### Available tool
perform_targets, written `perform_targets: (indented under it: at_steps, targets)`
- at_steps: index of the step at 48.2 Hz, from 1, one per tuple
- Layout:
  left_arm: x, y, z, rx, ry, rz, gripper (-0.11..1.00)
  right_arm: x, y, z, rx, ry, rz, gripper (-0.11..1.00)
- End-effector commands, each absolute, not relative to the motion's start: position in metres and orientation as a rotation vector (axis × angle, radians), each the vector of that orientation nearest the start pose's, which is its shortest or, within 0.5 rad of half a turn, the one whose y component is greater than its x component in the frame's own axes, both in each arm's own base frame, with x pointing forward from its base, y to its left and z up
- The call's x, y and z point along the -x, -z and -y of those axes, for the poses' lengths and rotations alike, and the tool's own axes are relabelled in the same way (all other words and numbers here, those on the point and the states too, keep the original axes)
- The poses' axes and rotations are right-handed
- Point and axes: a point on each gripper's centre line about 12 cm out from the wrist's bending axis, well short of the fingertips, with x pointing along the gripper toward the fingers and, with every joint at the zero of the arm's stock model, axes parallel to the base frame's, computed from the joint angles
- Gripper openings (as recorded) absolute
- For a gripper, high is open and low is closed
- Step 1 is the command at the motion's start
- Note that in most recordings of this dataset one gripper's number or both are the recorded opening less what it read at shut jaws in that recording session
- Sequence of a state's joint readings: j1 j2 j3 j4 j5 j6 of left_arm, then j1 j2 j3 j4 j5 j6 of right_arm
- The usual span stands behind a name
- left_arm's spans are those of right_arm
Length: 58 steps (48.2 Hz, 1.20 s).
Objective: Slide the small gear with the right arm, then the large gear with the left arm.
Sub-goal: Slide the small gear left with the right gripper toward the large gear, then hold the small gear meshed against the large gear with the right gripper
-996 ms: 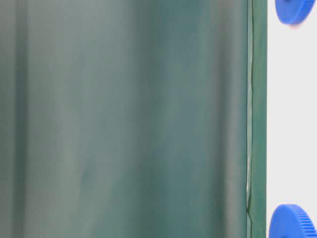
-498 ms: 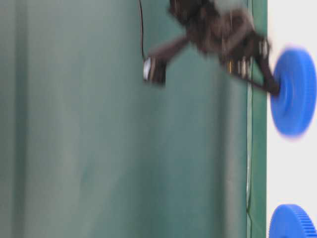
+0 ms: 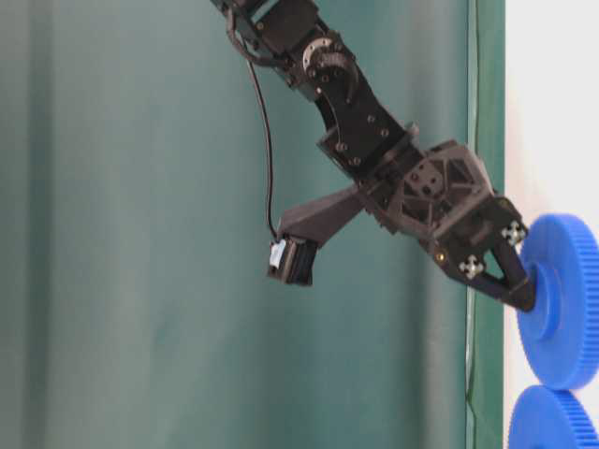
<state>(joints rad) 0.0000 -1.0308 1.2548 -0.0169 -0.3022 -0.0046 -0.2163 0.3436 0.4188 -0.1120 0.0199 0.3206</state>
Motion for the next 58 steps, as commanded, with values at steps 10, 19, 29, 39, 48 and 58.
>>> perform_targets:
  at_steps: [10,19,29,39,48,58]
  targets:
    - [-0.185,-0.278,0.0,0.021,-0.003,0.09,0.0,-0.458,-0.077,0.091,-0.263,0.271,-0.816,0.51]
    - [-0.185,-0.278,-0.001,0.021,-0.005,0.091,0.0,-0.458,-0.077,0.091,-0.254,0.267,-0.82,0.51]
    - [-0.185,-0.278,-0.001,0.019,-0.004,0.091,0.0,-0.458,-0.078,0.091,-0.254,0.266,-0.816,0.51]
    - [-0.185,-0.278,-0.001,0.021,-0.005,0.091,0.0,-0.458,-0.077,0.09,-0.252,0.267,-0.822,0.51]
    - [-0.185,-0.279,-0.001,0.021,-0.005,0.092,0.0,-0.458,-0.077,0.09,-0.25,0.264,-0.819,0.51]
    - [-0.185,-0.28,-0.001,0.021,-0.005,0.095,0.0,-0.457,-0.077,0.09,-0.249,0.263,-0.819,0.51]
